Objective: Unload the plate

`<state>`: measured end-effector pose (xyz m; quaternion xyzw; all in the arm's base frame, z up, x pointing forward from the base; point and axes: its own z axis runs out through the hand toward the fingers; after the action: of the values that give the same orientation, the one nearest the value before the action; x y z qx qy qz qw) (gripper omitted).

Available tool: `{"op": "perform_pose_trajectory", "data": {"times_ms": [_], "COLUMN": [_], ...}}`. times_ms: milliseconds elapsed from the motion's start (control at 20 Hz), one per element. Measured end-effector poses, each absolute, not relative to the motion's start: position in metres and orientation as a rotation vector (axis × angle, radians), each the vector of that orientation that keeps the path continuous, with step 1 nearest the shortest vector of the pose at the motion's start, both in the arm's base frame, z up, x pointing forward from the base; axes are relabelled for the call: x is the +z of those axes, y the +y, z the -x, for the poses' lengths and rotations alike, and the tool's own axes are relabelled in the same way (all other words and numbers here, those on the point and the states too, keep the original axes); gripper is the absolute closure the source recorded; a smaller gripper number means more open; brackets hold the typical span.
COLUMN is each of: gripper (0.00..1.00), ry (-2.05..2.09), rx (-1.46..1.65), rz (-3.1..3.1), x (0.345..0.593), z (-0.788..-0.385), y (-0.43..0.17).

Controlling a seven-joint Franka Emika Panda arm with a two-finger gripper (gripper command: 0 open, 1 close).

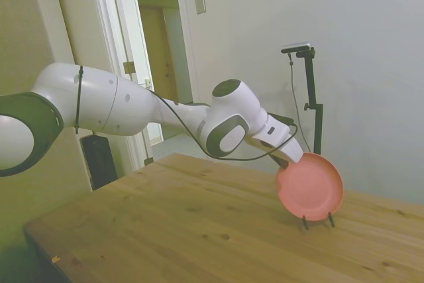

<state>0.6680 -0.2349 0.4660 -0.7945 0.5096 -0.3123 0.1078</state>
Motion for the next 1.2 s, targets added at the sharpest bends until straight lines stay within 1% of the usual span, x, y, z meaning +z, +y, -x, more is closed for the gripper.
{"op": "perform_pose_trajectory", "data": {"times_ms": [200,300,550,700,900,1000,1100,1200], "gripper": [1.0,1.0,1.0,1.0,1.0,1.0,1.0,1.0], "ry": [1.5,1.494,1.469,1.448,1.362,1.338,1.351,1.379], "rx": [-0.92,-0.935,-0.979,-1.006,-0.995,-0.969,-0.912,-0.815], "rz": [2.335,2.324,2.295,2.276,2.324,2.365,2.414,2.477], "x": [0.467,0.475,0.507,0.535,0.578,0.594,0.595,0.577], "z": [-0.668,-0.667,-0.653,-0.634,-0.6,-0.588,-0.589,-0.601], "y": [-0.235,-0.236,-0.235,-0.225,-0.182,-0.15,-0.115,-0.082]}}
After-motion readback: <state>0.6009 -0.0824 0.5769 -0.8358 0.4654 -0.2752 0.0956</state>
